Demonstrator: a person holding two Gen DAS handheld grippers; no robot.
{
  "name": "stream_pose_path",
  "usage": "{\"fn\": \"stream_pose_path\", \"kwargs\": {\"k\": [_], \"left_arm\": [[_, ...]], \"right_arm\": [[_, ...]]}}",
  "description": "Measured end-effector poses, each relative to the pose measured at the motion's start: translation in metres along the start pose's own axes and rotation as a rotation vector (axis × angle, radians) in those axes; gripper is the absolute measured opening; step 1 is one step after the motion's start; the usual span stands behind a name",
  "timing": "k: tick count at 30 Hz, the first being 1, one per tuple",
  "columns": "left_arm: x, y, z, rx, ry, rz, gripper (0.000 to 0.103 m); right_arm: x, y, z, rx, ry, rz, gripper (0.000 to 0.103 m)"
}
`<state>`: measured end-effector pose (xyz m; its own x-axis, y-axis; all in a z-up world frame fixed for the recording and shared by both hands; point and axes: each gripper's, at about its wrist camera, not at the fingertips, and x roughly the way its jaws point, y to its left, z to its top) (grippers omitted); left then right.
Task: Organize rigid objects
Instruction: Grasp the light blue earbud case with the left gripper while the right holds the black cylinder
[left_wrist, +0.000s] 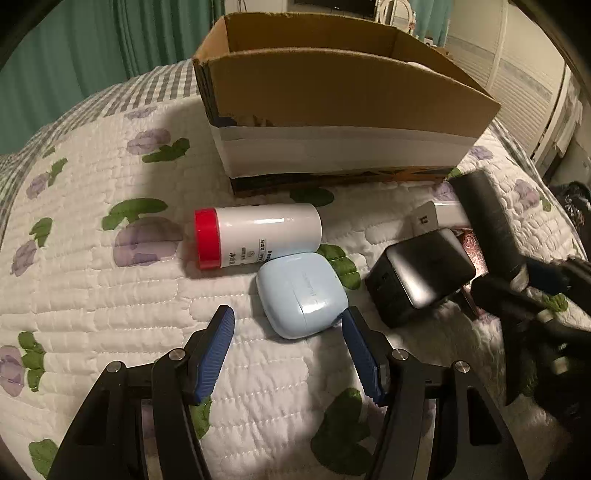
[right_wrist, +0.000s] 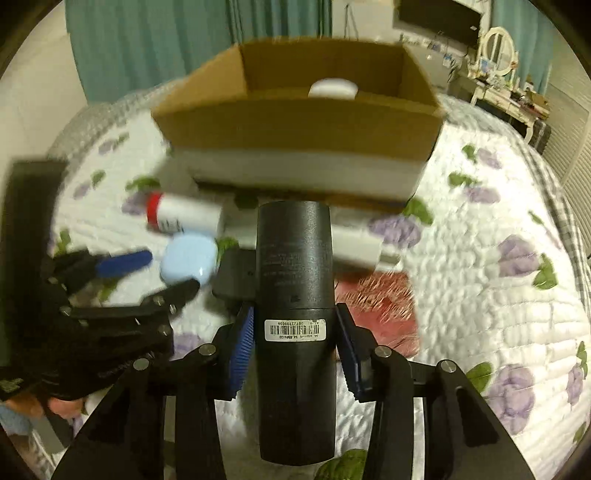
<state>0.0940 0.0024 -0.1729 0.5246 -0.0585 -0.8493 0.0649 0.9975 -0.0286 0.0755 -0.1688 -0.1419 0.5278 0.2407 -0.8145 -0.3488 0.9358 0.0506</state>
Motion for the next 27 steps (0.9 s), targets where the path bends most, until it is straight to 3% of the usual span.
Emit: {"fn": "stream_pose_path", "kwargs": {"k": [4, 10, 12, 16, 23, 27], "left_arm": [[0.014, -0.004, 0.009, -0.005, 0.015, 0.003, 0.07], [0.034, -0.013, 0.022, 0.084, 0.027, 0.064, 0.072], [0.031, -0.009, 0.02, 0.08, 0.02, 0.047, 0.071], [0.021, -0.001, 0.011, 0.092, 0.008, 0.009, 0.057], [0.002, 0.01, 0.003, 0.088, 0.002, -0.016, 0.057], [-0.02, 0.009, 0.013, 0.052, -0.04, -0.031, 0.057]], "right_arm": [[-0.004, -0.011, 0.005, 0.039, -0.018, 0.001, 0.041], [0.003, -0.015, 0.004, 0.055, 0.002, 0.005, 0.041], [0.005, -0.015, 0.005, 0.058, 0.003, 0.006, 0.041], [0.002, -0.018, 0.008, 0.066, -0.005, -0.001, 0.041], [-0.016, -0.013, 0.01, 0.041, -0.036, -0.017, 0.041], [-0.03, -0.016, 0.012, 0.053, -0.055, -0.018, 0.041]]}}
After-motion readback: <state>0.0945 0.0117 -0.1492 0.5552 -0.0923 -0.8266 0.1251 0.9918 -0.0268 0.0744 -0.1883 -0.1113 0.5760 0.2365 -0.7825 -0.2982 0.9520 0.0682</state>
